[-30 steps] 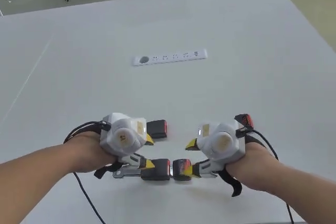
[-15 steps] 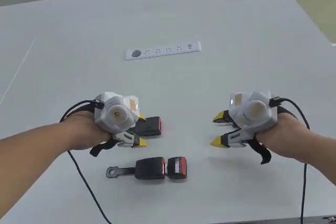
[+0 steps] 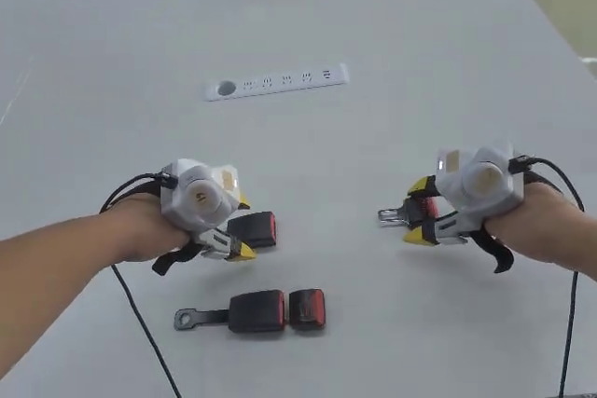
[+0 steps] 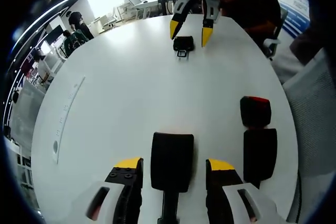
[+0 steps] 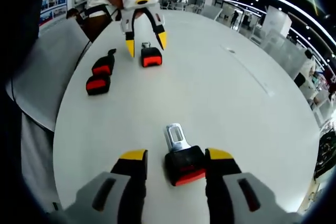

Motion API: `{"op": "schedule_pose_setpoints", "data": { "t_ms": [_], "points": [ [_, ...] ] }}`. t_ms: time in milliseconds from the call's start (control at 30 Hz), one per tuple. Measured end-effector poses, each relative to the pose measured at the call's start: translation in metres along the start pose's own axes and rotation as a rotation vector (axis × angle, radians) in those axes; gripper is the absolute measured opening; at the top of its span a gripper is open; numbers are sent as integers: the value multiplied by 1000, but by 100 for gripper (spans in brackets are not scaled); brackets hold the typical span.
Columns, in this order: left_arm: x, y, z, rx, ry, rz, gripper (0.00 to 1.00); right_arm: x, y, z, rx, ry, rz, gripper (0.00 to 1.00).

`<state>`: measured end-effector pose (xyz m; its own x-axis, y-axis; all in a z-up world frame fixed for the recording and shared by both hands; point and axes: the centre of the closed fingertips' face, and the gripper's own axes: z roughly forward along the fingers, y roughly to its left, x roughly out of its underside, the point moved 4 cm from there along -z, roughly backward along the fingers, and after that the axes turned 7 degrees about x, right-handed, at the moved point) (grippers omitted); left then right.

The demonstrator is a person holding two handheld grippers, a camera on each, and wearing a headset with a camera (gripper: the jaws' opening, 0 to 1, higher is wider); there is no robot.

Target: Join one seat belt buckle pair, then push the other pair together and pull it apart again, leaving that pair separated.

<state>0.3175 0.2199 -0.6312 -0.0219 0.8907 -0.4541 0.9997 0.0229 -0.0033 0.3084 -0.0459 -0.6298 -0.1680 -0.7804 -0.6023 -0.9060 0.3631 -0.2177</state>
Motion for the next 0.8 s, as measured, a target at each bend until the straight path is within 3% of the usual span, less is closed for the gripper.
{"op": "schedule_pose_setpoints", "data": {
  "t_ms": [233, 333, 433, 633, 800],
  "points": [
    [10, 3, 9, 44, 48, -14, 47, 12, -7, 8, -38, 41, -2, 41],
    [10, 4, 7, 52, 39, -31, 46, 14, -9, 10, -56, 42, -4, 39],
    [9, -1, 6, 88, 43, -23, 34, 12, -10, 11, -91, 27, 1, 36],
    [9, 2, 6, 72, 34, -20, 33, 13, -9, 11, -144, 39, -31, 35],
    [9, 1, 7, 76, 48, -24, 33, 15, -8, 10, -143, 12, -19, 35]
  ]
}}
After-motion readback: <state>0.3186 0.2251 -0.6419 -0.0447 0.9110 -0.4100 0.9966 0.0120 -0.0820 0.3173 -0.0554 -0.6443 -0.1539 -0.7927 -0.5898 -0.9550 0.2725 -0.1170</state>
